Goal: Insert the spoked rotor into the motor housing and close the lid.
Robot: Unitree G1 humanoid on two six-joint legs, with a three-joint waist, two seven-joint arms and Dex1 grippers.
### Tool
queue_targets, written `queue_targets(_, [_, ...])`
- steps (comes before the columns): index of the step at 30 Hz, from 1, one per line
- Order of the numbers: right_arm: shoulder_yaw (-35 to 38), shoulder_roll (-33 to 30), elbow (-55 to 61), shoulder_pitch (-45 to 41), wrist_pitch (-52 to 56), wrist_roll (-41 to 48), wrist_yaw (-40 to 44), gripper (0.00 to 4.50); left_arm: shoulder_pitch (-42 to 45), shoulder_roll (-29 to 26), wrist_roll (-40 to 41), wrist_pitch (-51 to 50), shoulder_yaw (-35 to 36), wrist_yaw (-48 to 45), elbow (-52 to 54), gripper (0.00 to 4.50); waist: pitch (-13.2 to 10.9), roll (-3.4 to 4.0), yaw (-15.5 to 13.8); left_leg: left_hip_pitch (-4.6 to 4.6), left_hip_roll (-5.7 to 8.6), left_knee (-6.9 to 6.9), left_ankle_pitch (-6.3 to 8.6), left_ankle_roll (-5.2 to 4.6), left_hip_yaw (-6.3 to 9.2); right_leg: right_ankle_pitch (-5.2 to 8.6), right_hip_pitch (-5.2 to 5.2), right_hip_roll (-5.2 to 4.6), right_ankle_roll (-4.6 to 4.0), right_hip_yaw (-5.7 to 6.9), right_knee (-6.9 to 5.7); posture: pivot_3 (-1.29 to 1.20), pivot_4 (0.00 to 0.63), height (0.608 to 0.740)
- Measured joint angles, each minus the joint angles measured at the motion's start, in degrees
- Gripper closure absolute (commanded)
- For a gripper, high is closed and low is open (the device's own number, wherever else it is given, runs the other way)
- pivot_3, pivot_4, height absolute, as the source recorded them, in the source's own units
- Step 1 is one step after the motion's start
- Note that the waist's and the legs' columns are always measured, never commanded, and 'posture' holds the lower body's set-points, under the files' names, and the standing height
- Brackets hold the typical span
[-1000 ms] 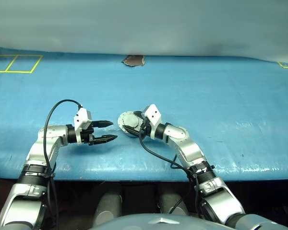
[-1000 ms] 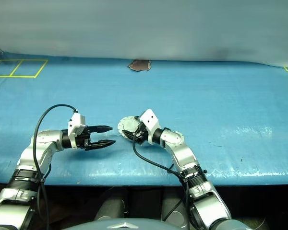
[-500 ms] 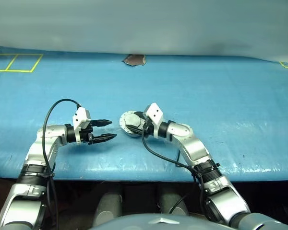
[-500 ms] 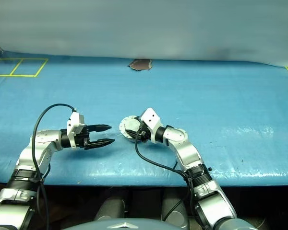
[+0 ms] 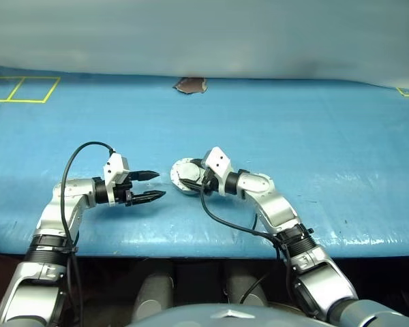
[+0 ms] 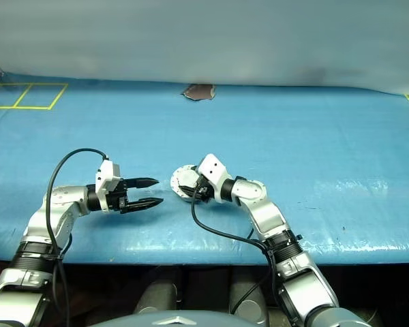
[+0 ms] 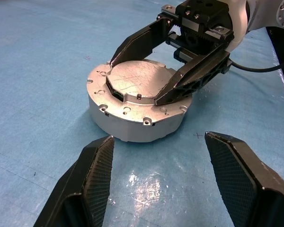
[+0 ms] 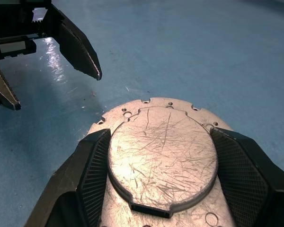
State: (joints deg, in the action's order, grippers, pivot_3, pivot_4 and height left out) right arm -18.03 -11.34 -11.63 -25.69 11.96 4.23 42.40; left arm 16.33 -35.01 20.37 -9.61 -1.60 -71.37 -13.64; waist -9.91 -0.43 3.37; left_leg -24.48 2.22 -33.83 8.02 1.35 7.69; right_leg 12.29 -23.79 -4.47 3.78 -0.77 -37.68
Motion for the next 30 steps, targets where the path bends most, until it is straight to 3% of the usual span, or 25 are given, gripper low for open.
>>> queue_targets(17, [-0.1,-0.6,-2.6,-1.4,-2.6,-1.0,1.8,1.46,-0.3,0.5,0.0,0.5,0.0,0.1,0.0,1.14,0.0,0.00,0.0,0.04,0.00,-0.02,0.00,0.00,0.01,0.00,0.05,0.00,0.00,0.00,-0.01,0.00,0.150,0.740])
queue_targets(30, [0.7,-1.8,-3.2,-3.1,1.2,1.1,3.9,1.46,-1.0,0.8,0.0,1.4,0.0,0.1,0.0,1.14,0.0,0.00,-0.5,0.02,0.01,-0.01,0.00,0.01,0.02,0.00,0.04,-0.01,0.00,0.01,0.01,0.00,0.150,0.740])
